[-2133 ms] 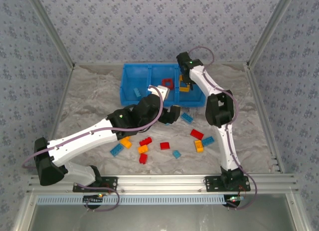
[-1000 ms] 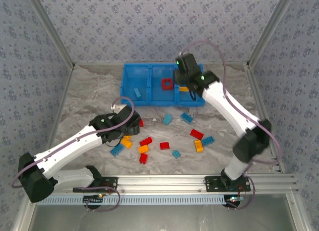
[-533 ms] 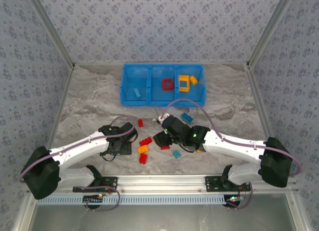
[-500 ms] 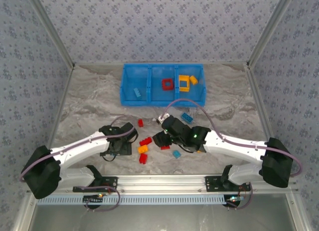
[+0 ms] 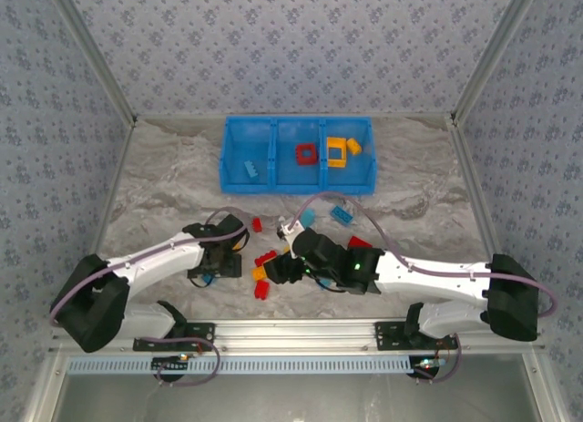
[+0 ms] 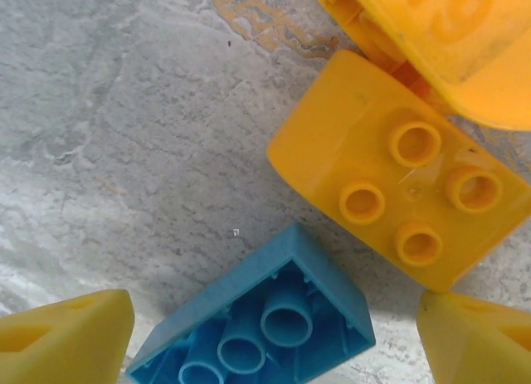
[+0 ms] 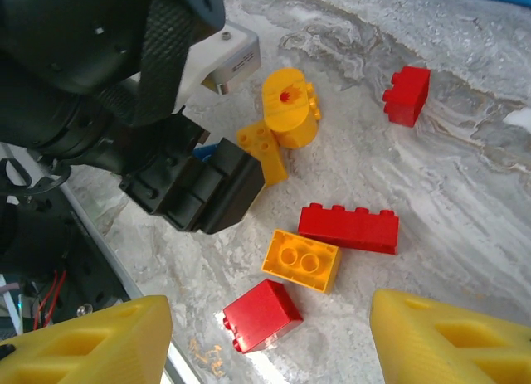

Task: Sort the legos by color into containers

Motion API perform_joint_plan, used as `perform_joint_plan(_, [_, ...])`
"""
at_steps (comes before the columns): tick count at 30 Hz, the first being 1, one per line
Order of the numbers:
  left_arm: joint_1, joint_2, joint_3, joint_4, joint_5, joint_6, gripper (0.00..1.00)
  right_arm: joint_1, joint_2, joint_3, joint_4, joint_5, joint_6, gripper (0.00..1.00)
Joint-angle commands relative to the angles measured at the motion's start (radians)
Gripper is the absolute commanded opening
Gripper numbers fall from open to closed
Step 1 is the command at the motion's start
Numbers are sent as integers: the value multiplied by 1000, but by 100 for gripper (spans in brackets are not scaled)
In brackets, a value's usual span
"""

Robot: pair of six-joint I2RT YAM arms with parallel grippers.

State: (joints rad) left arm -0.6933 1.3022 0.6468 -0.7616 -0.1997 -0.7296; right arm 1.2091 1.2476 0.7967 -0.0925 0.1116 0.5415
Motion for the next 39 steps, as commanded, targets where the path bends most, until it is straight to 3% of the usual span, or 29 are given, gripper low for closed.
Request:
perform_joint_plan(1, [9,5,-14,20,46,20,86,9,-39,-14,31,20,43,67])
perform_joint_plan(13, [5,-76,-74,47,116,-59,54,6,-24,-12,26,31,38,67])
perform_joint_plan(20, [4,-12,-63,61,86,-91,47,11,-17,-42,127,-106,-9,67])
perform_joint_plan(25, [-8,-58,-43,13,27,-116,39,13,-17,-34,140,-125,-22,68])
perform_joint_plan(29, [-12,-170,38,-101,-27,-106,36,15,-49,-13,130,-68,-34,68])
perform_joint_plan(32, [-3,-183,170,-163,-30,-56,37,15,-83,21,104,70,-53,69])
perform_joint_plan(35, [22,-106,332,-184,-24,14,37,3,-85,82,52,193,-79,70])
perform_joint_plan(39, [83,73,548,-166,-12,117,37,-55,-67,141,23,262,-95,70])
